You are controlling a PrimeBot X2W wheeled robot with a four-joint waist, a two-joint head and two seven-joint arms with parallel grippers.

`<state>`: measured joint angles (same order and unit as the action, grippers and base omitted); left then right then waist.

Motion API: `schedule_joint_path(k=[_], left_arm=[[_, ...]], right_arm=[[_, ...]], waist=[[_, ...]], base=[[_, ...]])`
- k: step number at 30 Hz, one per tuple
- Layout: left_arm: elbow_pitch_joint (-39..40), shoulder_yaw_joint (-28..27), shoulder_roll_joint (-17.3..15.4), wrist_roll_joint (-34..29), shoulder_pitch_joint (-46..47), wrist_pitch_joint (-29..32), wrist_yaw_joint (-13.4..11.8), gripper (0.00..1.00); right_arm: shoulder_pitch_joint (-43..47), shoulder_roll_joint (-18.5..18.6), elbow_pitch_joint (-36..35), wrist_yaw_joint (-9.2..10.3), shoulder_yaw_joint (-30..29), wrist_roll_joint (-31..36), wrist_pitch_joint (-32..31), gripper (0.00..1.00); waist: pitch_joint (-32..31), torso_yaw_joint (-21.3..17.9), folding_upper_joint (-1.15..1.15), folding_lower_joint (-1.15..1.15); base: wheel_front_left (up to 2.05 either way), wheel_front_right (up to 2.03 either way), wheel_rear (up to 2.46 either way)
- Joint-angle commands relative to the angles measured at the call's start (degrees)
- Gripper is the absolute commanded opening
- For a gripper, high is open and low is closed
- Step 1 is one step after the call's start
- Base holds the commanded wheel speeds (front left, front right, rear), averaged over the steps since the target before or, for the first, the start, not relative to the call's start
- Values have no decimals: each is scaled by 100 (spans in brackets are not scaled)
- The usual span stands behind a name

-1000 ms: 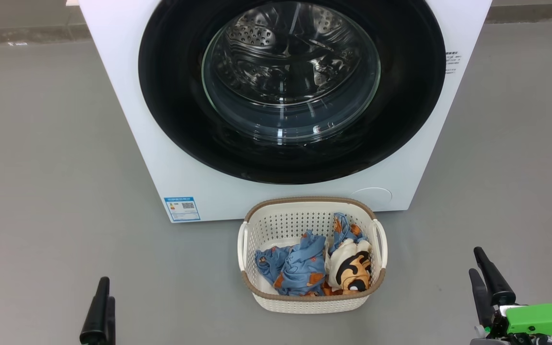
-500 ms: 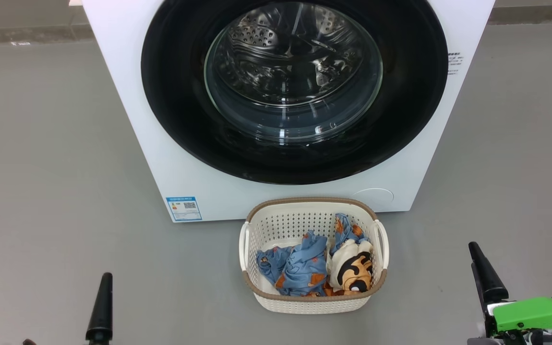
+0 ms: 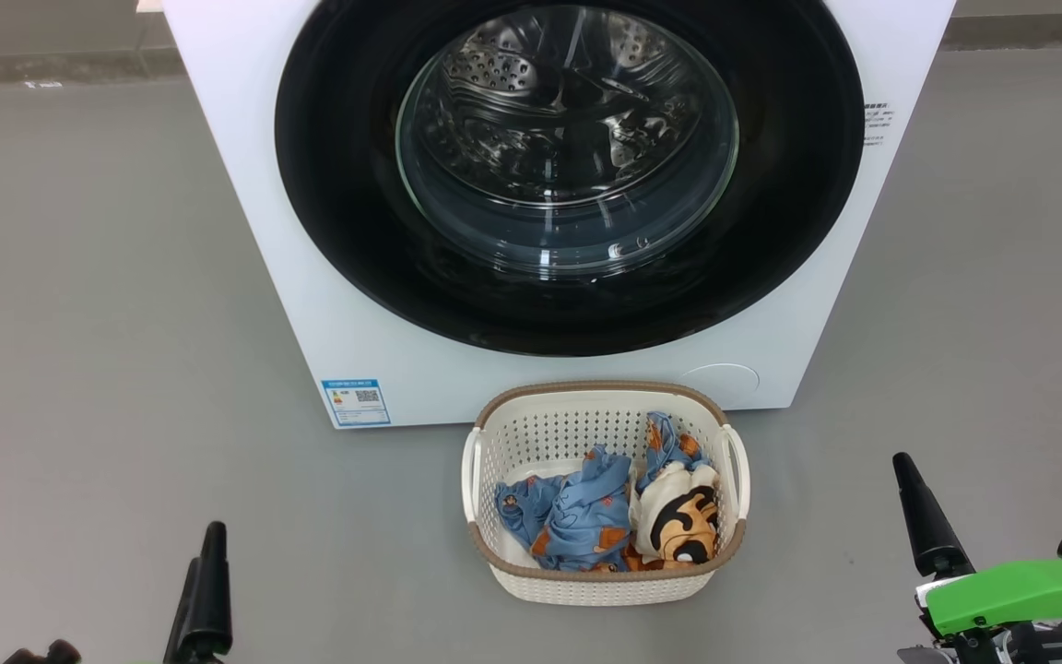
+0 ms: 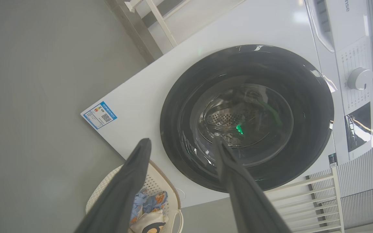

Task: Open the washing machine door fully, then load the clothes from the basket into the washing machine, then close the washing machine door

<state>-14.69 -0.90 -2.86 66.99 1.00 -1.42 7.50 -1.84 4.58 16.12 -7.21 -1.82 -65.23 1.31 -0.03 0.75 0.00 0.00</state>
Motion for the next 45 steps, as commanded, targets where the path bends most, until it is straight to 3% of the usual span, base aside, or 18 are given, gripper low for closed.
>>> schedule_joint_path(k=[1,45], left_arm=[[203,-47,-110,-213,127,-69,0,100],[286,288,-282,-2930,107,-791,-1,100]], right_arm=[[-271,111,-185,-15,80,213,79,100],[-371,390,-285,-22,631,2845,802,100]], waist=[[-1,3,0,0],[4,85,0,0]], base=[[0,0,0],[0,0,0]])
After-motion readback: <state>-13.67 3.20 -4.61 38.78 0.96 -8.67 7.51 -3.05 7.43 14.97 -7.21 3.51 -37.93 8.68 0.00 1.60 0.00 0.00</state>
